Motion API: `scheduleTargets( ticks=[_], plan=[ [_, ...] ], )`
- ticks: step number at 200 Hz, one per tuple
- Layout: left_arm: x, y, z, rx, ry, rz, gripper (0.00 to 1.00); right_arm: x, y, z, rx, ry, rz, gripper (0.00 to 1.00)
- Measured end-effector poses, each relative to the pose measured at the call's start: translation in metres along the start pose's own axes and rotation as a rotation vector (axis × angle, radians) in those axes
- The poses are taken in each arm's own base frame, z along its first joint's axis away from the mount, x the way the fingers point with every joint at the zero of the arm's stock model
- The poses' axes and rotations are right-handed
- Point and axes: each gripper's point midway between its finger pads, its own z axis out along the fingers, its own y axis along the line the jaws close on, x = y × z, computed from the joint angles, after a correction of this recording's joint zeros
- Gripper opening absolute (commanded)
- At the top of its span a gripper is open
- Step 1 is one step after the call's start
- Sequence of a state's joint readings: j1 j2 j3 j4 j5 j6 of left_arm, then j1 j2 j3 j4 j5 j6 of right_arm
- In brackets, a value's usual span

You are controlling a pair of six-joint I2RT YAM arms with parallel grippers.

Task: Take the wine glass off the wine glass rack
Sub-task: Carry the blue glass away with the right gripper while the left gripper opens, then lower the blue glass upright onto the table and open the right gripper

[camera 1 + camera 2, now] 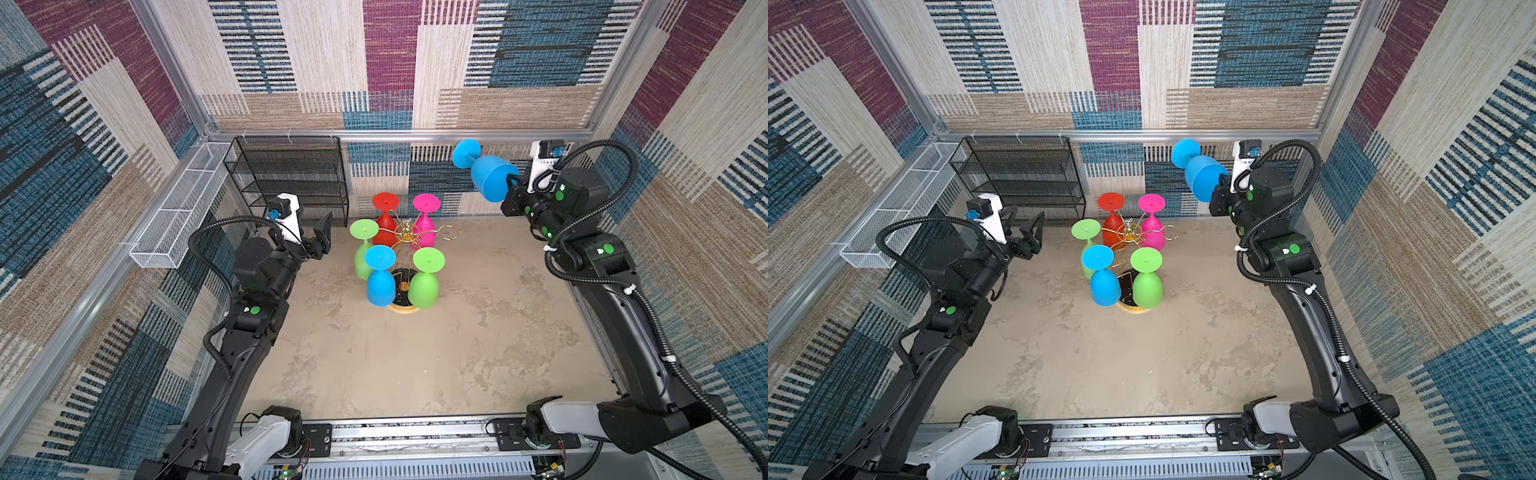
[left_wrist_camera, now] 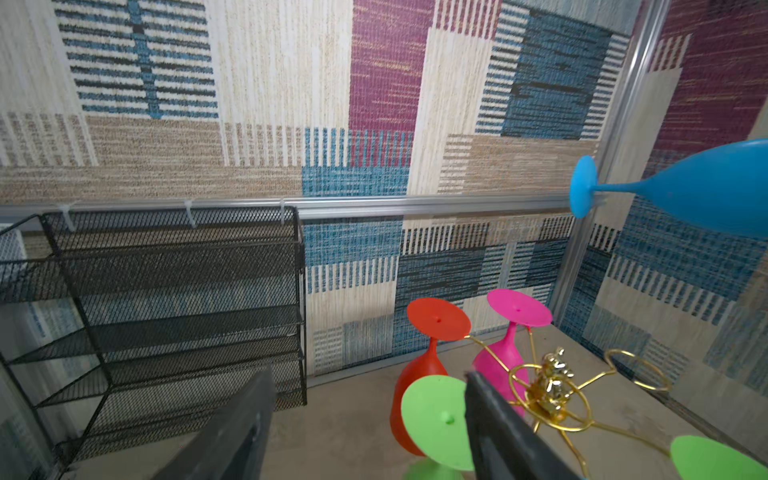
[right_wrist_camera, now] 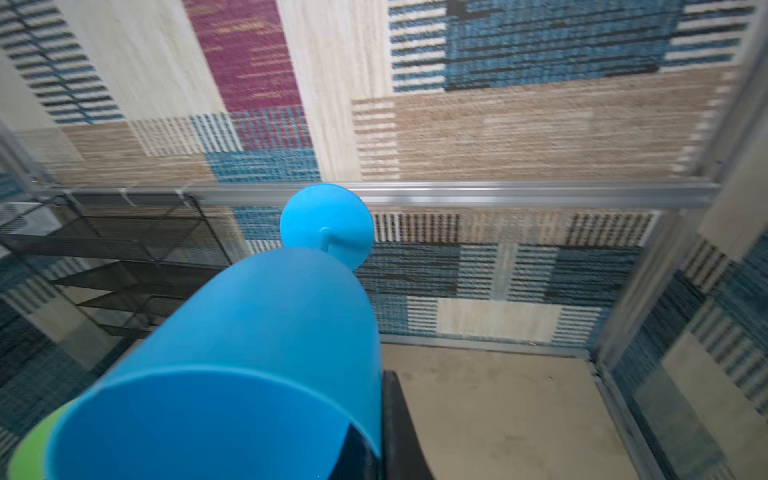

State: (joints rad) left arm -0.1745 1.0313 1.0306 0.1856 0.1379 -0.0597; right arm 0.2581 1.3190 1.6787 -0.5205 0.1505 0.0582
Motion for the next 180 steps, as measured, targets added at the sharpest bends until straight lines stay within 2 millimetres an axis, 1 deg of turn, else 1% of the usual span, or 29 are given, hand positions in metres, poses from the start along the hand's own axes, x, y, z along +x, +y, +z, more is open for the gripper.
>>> scheduleTargets(
  ticks=[22, 44, 57, 78, 111, 133, 148, 155, 163, 180],
  plan=[
    [0.023, 0.013, 0.000, -0.047, 0.032, -0.003, 0.74, 0.038, -0.030, 0.009, 0.117, 0.112, -0.026, 0.00],
    [0.029, 0.022, -0.004, -0.091, 0.024, -0.001, 0.74, 0.075, -0.054, 0.017, 0.201, 0.220, -0.046, 0.00],
    [0.033, 0.028, -0.007, -0.118, 0.014, 0.000, 0.74, 0.094, -0.061, 0.026, 0.231, 0.283, -0.057, 0.00],
    [0.043, 0.037, -0.009, -0.155, 0.026, -0.001, 0.77, 0.122, -0.060, 0.042, 0.225, 0.392, -0.074, 0.00],
    [0.044, 0.048, -0.010, -0.186, 0.038, -0.008, 0.82, 0.144, -0.058, 0.062, 0.214, 0.499, -0.090, 0.00],
    [0.044, 0.056, -0.012, -0.207, 0.043, -0.018, 0.83, 0.169, -0.059, 0.074, 0.219, 0.593, -0.104, 0.00],
    [0.045, 0.059, -0.013, -0.217, 0.046, -0.023, 0.85, 0.180, -0.059, 0.078, 0.219, 0.638, -0.110, 0.00],
    [0.045, 0.060, -0.013, -0.217, 0.047, -0.025, 0.87, 0.183, -0.059, 0.080, 0.217, 0.653, -0.112, 0.00],
    [0.045, 0.061, -0.014, -0.221, 0.048, -0.026, 0.93, 0.187, -0.057, 0.082, 0.207, 0.667, -0.110, 0.00],
    [0.047, 0.064, -0.015, -0.230, 0.053, -0.036, 0.97, 0.196, -0.055, 0.088, 0.198, 0.702, -0.111, 0.00]
  ],
)
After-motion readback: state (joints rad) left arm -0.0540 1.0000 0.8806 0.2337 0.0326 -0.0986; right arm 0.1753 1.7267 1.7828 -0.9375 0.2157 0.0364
